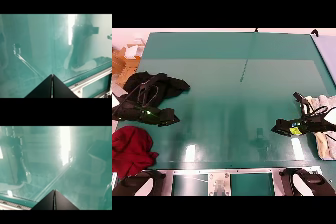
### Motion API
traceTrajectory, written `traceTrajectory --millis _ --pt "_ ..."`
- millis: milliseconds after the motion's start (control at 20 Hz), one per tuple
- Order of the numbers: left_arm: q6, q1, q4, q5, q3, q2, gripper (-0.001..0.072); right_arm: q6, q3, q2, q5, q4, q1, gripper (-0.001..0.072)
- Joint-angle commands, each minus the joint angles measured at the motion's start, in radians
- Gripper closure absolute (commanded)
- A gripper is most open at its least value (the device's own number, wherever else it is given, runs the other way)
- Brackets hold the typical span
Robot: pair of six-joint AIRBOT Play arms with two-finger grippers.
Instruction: Fold the shirts.
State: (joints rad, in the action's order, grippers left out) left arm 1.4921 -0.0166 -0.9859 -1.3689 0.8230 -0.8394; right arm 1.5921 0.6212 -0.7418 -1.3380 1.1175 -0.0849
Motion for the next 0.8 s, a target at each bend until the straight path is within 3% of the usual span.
traceTrajectory --millis 0,400,550,650,750 --pt "0.0 0.0 0.0 0.0 0.0 0.001 0.0681 0.0 -0.001 0.001 0.0 0.0 0.001 0.0694" --pt "0.0 0.0 0.0 0.006 0.0 0.001 0.0681 0.0 -0.001 0.001 0.0 0.0 0.001 0.0693" --pt "-0.006 0.0 -0.008 0.153 0.0 0.001 0.0681 0.0 -0.001 0.001 0.011 0.0 0.0 0.0694" --pt "-0.029 0.0 -0.169 0.309 0.023 0.0 0.0677 0.0 -0.001 0.001 0.011 0.0 0.0 0.0694" --pt "0.044 0.011 -0.446 0.506 0.06 -0.002 -0.0013 0.0 -0.001 0.001 0.011 0.0 0.0 0.0694"
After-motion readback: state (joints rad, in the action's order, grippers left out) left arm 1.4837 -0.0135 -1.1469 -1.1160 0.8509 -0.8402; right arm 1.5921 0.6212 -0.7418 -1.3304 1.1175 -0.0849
